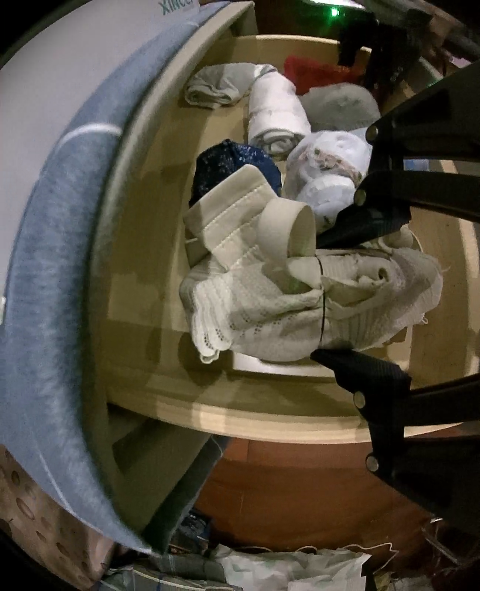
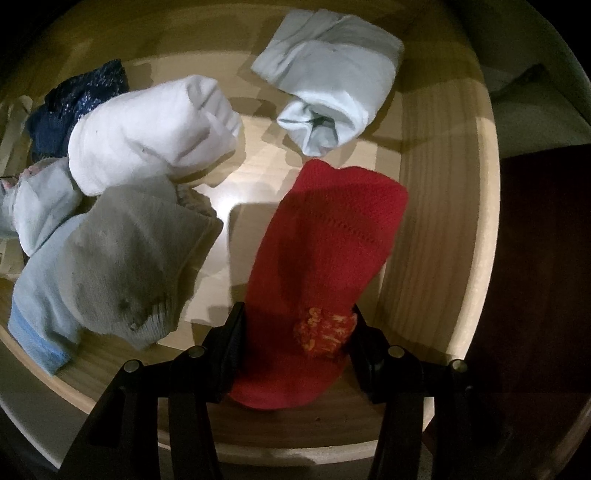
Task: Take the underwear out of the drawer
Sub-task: 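Lift the white lace underwear with the left tool over the white box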
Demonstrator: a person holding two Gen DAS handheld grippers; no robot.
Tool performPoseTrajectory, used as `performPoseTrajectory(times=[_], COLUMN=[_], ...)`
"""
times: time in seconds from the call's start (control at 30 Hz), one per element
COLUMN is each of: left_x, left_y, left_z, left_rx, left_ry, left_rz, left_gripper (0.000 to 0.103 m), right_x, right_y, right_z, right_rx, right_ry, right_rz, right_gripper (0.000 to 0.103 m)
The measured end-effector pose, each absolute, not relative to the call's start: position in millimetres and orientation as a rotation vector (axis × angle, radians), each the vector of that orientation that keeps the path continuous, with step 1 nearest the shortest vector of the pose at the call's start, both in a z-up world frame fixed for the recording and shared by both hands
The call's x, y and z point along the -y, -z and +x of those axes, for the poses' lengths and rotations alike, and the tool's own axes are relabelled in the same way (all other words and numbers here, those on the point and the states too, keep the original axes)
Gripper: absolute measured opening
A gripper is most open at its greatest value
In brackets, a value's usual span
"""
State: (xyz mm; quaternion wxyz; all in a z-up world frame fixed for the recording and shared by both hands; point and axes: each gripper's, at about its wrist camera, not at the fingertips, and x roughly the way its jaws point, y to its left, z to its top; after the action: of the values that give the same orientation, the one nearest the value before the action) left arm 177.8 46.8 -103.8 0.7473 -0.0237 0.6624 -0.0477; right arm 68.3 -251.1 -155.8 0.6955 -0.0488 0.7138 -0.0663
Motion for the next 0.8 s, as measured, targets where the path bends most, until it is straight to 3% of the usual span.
performPoseTrajectory(times=[0.8], left_x=[-70], left_y=[10], left_z=[146], left_rx=[-1.330], left_ry=[0.142], left_rz=[-0.031], left_gripper=[0.053], right_x=[240], right_y=[157], right_z=[51], right_rx=[-1.548], right_ry=[0.147], right_rz=[-0.128], right_gripper=[0.049])
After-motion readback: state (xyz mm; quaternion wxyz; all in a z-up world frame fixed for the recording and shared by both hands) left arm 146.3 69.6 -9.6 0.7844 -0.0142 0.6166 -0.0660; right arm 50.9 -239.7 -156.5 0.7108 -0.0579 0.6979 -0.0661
